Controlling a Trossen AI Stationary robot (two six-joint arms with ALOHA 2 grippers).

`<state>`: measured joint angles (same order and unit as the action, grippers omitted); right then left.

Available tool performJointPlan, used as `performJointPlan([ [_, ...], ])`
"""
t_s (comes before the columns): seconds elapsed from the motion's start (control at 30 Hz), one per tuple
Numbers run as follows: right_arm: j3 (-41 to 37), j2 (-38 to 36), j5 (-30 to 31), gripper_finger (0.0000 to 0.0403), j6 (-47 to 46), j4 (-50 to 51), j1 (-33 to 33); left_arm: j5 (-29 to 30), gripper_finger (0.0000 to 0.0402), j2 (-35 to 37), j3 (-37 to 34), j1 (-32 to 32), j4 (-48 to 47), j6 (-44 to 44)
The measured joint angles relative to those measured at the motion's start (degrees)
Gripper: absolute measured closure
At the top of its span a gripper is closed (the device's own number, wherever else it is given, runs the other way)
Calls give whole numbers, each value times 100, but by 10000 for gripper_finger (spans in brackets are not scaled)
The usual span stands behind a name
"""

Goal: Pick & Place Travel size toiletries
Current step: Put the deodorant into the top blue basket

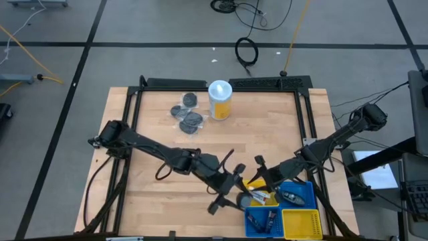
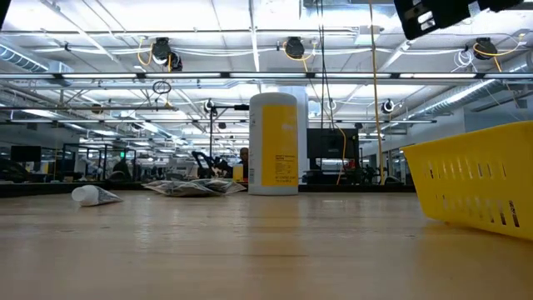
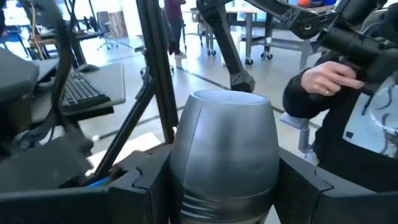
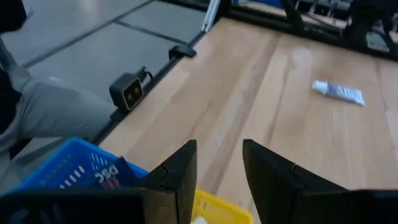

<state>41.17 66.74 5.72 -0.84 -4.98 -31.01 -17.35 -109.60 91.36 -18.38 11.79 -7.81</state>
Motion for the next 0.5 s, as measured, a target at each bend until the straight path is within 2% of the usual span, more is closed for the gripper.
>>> performJointPlan([
  [0.1,0,0,0,277,109,-195,-26,-154,202,-5,-228,71,418,-60],
  [0.27,0,0,-52,277,304,-555,-24,-727,202,-7,-508,206,1025,-91],
  [0.4,0,0,-793,277,465,-881,-9,-952,202,-7,-722,275,1320,-92],
  [0.5,2,0,-889,273,475,-1151,39,-1072,202,-7,-786,309,1516,-82],
])
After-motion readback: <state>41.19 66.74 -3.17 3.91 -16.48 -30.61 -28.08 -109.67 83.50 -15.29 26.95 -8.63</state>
